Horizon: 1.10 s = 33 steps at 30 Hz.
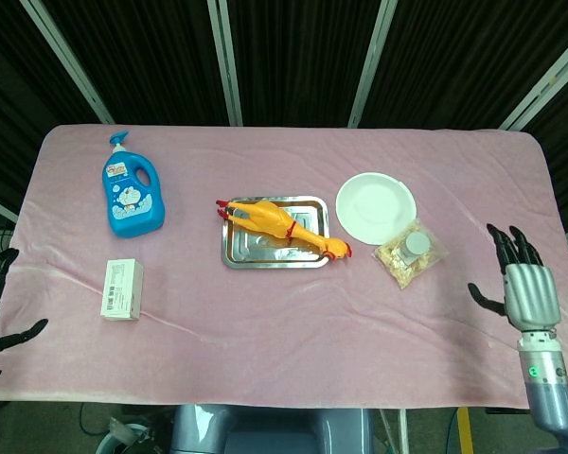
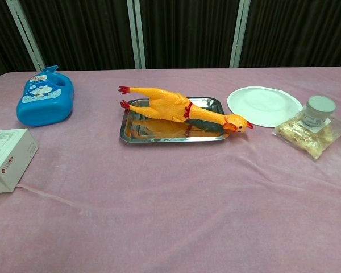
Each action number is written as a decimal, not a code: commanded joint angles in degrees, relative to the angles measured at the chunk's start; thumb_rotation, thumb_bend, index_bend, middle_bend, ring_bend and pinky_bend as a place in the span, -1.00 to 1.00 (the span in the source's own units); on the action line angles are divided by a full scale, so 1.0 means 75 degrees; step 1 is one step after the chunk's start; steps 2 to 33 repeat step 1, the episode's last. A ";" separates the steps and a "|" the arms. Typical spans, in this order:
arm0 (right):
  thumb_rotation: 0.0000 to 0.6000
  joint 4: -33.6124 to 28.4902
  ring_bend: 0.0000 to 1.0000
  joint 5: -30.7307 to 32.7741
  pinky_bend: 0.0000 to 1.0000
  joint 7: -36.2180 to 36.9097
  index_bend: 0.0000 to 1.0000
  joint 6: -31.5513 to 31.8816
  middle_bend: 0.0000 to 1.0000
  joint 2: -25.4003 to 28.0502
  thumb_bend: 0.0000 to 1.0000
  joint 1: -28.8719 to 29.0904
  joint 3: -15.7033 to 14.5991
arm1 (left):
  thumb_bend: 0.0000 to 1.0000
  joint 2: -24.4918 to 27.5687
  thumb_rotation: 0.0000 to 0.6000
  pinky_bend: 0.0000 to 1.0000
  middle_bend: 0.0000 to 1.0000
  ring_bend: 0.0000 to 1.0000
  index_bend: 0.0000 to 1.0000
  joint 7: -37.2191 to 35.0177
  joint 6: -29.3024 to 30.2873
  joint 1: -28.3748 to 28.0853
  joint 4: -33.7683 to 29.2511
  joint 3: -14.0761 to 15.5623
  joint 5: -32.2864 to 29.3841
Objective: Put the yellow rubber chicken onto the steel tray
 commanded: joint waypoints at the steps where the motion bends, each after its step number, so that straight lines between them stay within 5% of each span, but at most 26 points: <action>1: 1.00 -0.0179 -0.95 -0.0134 -0.66 -0.0094 -1.00 0.0328 -0.70 -0.0048 -0.45 -0.0459 -0.0257 | -0.91 0.0043 1.00 -0.84 -0.88 -0.94 -0.89 -0.0054 0.0027 0.0142 0.0032 0.0123 0.0036; 33: 1.00 -0.0179 -0.95 -0.0134 -0.66 -0.0094 -1.00 0.0328 -0.70 -0.0048 -0.45 -0.0459 -0.0257 | -0.91 0.0043 1.00 -0.84 -0.88 -0.94 -0.89 -0.0054 0.0027 0.0142 0.0032 0.0123 0.0036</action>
